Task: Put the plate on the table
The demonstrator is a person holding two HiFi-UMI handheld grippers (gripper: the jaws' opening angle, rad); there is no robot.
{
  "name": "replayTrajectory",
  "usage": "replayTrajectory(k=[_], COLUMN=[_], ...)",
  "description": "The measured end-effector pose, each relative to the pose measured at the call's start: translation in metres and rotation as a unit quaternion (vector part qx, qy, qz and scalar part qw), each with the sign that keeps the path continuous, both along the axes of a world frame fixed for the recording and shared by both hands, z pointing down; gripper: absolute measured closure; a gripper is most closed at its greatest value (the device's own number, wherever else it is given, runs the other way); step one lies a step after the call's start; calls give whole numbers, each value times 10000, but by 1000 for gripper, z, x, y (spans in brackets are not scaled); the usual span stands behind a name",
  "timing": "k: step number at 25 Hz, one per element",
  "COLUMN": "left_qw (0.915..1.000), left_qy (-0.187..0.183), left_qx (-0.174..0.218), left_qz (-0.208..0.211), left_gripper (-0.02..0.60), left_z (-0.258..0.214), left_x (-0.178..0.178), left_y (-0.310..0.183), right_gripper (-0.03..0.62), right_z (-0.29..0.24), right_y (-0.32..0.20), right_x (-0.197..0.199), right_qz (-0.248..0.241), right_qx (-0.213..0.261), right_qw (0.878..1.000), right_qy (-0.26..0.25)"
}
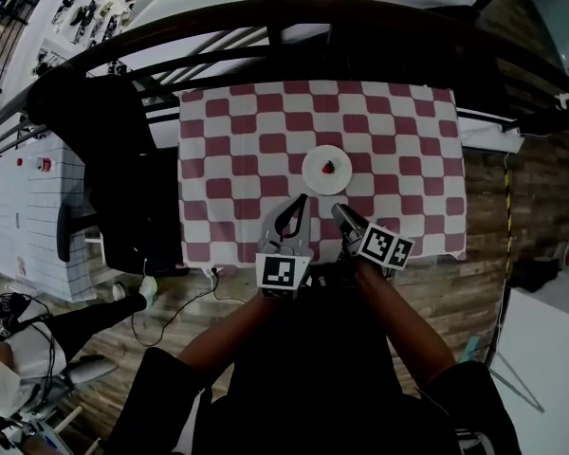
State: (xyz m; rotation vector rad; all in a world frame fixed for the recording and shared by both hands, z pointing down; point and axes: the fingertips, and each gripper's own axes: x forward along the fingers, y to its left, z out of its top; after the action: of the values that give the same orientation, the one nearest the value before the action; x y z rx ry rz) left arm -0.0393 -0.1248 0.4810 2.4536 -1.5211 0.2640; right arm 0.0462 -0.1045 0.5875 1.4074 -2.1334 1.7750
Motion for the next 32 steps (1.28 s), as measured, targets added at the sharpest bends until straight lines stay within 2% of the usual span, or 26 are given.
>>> replayTrajectory(k=[2,6,10,14,17,21,27,30,32], left_qw=[10000,9998,9997,9991,9982,9974,9957,9943,9937], left_qy=[-10,71,86,132,167,211,342,334,306], left_qx=[98,180,234,384,538,584,592,653,700], left_qz=[4,13,36,118,222,371,629,772,822], left_gripper=[572,572,572,572,572,572,572,572,572], left_z=[-6,-18,-27,-41,-49,-49,-49,-53,-56], left_x=[0,0,-1,2,5,10,24,31,33], left_y=[4,13,18,19,25,37,53,64,70], right_gripper=[511,594,595,595,595,595,597,597,597], right_z=[-9,-28,-54,-83,-108,-138,-160,-166,-166], right_y=[3,9,13,14,15,22,44,59,66], right_x=[-2,-7,-11,-8,-4,5,12,13,14], right_qz=[-34,-142,-368,-358,-180,70,340,385,465], right_qx=[137,482,1001,1600,2136,2888,3434,3494,3453], right_qw=[9998,9980,9914,9779,9635,9318,8922,8813,8814], right_qy=[158,371,765,1298,1601,2198,2913,3158,3191])
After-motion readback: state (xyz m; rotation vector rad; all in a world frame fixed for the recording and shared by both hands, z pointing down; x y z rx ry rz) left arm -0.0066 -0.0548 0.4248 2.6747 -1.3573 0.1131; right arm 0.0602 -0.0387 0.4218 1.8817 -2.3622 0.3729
